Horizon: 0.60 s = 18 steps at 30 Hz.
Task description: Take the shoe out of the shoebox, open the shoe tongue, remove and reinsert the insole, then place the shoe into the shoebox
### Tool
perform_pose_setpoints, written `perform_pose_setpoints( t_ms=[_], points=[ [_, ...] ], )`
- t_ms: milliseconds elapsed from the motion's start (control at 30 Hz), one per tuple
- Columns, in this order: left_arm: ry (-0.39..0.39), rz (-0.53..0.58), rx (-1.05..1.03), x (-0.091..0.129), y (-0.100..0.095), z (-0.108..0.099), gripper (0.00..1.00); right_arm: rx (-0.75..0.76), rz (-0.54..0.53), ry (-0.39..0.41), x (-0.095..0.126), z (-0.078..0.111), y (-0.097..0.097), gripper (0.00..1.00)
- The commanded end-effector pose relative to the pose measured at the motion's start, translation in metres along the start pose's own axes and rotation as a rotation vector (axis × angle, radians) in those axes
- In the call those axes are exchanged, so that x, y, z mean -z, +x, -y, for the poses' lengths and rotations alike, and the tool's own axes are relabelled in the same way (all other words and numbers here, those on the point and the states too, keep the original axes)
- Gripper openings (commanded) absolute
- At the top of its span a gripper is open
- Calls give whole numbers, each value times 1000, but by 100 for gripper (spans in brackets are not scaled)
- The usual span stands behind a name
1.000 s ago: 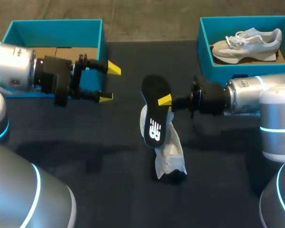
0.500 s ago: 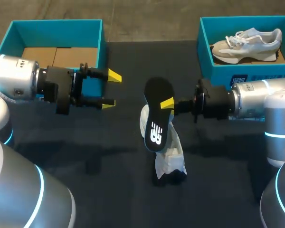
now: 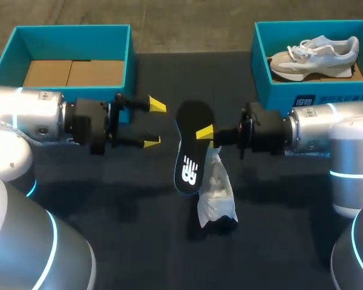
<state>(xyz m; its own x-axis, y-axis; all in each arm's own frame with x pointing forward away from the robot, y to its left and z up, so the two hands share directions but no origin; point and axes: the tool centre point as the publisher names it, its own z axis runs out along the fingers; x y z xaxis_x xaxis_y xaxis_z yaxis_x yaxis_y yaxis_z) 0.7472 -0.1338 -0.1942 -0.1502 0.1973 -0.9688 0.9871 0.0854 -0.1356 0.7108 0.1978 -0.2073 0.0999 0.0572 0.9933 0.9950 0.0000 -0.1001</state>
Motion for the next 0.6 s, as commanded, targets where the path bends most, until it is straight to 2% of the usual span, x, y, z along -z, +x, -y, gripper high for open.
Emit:
perform_pose_setpoints(
  t_ms=[33,133,233,433,600],
  points=[
    [3,6,-5,-13,0,-5,69,2,-1,-6,-7,4,-1,0],
    [7,20,-5,-18,3,-7,62,2,-3,-6,-10,5,-1,0],
    [6,22,-9,-22,4,-9,67,3,-7,-7,-11,5,0,0],
    [6,41,-20,-29,5,-12,68,5,-17,-6,-14,6,-1,0],
    [11,55,-23,-35,5,-12,55,5,-22,-7,-14,5,-2,0]
  ],
)
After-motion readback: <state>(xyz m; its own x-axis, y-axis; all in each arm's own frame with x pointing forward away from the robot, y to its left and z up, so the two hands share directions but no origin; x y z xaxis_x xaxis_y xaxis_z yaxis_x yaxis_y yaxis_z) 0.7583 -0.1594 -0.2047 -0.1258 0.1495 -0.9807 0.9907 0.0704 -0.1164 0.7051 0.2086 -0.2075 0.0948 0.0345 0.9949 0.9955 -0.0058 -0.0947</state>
